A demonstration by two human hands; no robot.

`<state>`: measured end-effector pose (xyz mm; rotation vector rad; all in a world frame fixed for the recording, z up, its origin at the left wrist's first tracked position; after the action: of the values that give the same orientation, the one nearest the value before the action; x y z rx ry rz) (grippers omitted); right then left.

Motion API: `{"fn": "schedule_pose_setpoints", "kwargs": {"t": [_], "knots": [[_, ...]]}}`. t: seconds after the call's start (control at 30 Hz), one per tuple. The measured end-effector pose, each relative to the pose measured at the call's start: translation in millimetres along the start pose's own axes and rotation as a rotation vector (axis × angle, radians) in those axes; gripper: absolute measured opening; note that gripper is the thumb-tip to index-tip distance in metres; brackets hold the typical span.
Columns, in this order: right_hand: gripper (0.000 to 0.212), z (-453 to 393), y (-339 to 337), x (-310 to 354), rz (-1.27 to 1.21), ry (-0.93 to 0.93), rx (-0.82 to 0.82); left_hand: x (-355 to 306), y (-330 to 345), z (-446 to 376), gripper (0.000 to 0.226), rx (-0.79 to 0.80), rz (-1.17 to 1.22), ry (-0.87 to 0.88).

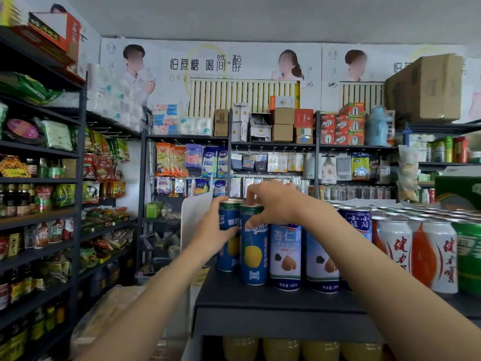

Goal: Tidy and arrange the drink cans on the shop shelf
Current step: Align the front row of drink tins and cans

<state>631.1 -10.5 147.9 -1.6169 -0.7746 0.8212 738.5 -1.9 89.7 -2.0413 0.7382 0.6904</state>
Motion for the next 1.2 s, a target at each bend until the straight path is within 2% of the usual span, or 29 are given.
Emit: {"fn": "schedule_pose_setpoints", "kwargs": {"t": [0.33,0.6,0.8,0.87,0.97,1.2], "knots": [[0.047,8,-5,3,-0.195,-0.085,-0.012,-18,-1,10,0.056,0.137,-0.049,0.055],[0.042,14,-14,23,-0.284,-0.178,-0.029,-19,-2,20,0.055,0.242,0.137,0.026],[0.038,11,-10,19,-0.360,-0.195,-0.069,7,0,26,0.082,0.351,0.407,-0.093],[0.038,10,-10,20,-0.371,-0.202,-0.080,16,3,31,0.087,0.390,0.362,-0.148],[0.039,8,-10,27,-0.363,-0.211,-0.085,26,9,33,0.087,0.377,0.272,-0.176],[0.044,0,-8,32,-0.274,-0.165,-0.145,29,7,20,0.085,0.291,0.242,-0.102]]}}
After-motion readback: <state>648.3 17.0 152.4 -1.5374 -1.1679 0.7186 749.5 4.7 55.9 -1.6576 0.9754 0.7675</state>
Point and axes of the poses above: each hand's wrist, its own z-axis away from the middle knuckle, its own y-axis out of the palm, x = y × z, the point moved 10 cm from there along -z, towards the middle knuckle, and after that the axes turned 14 degrees about x, right-handed, at the moved point
